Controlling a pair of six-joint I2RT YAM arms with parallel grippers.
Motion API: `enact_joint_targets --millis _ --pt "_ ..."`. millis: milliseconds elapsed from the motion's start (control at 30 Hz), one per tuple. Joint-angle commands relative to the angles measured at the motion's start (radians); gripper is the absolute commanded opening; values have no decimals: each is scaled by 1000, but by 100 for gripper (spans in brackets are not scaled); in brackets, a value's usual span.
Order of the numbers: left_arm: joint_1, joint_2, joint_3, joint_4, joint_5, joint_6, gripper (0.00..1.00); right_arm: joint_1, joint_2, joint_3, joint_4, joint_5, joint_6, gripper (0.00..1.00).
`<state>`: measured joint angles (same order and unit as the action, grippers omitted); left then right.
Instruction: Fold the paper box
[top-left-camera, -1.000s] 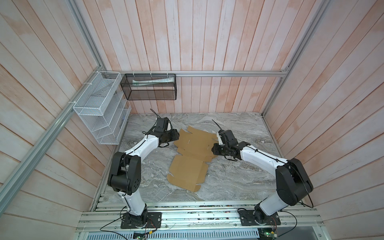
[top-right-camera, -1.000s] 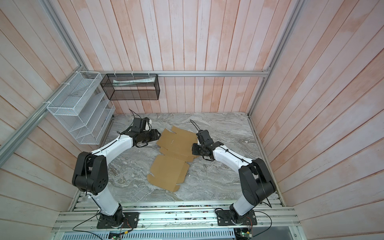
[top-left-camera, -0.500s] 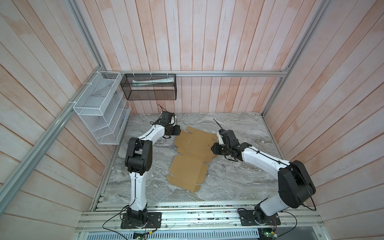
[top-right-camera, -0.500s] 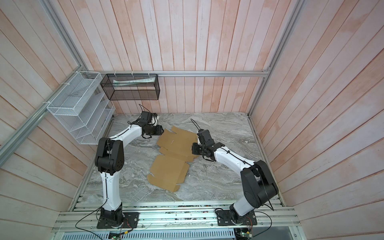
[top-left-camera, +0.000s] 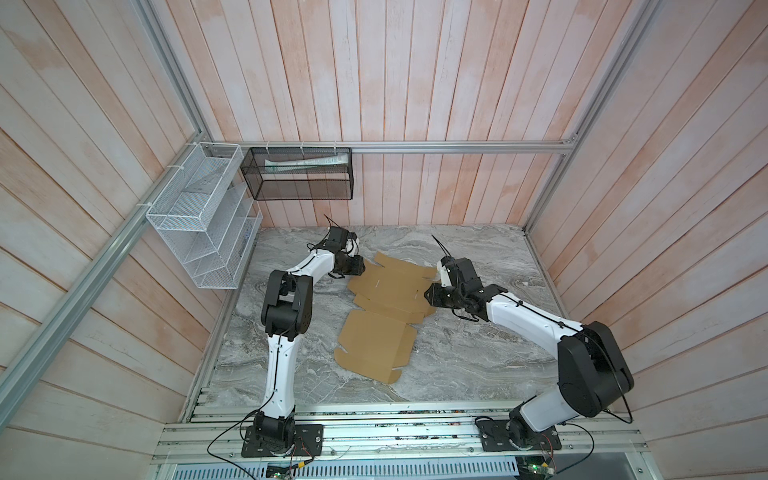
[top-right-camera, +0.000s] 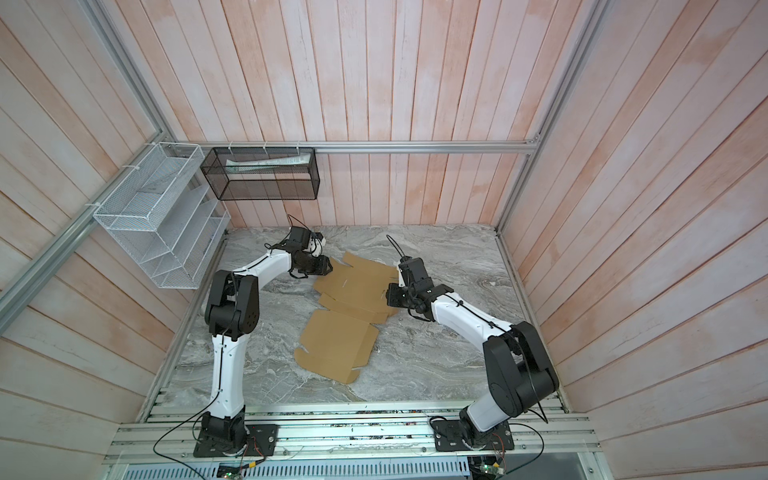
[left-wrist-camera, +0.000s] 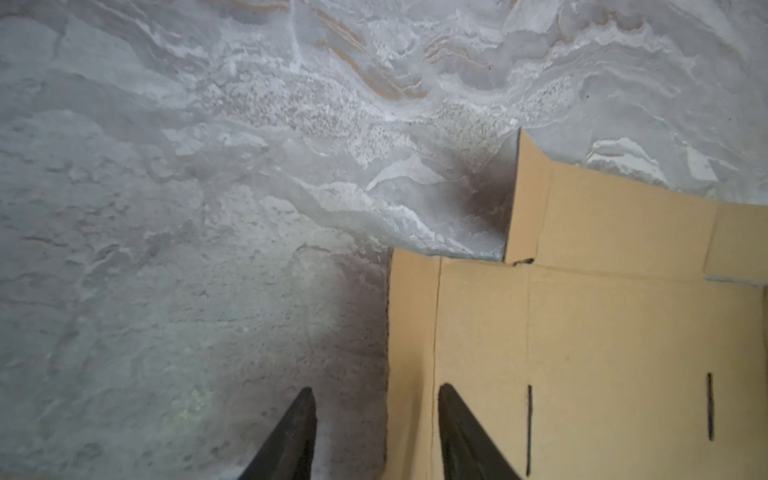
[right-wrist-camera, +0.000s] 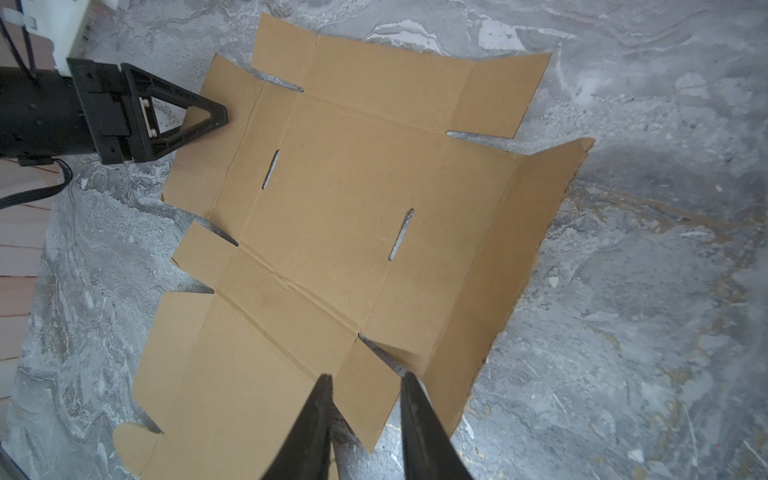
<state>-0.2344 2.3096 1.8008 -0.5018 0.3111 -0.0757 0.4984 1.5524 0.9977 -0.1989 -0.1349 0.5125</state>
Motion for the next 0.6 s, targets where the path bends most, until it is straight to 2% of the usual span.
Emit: enact_joint_targets --millis 0,133,467,567 --pt "-9 20 12 -3 33 14 44 -5 28 5 18 -23 -19 30" --pt "-9 17 -2 7 35 5 32 -7 36 6 21 -29 -22 30" --pt "-9 -22 -55 55 42 5 14 -16 26 5 27 -45 -19 30" --pt "-6 -44 -78 82 50 -32 9 -22 20 0 33 -54 -13 30"
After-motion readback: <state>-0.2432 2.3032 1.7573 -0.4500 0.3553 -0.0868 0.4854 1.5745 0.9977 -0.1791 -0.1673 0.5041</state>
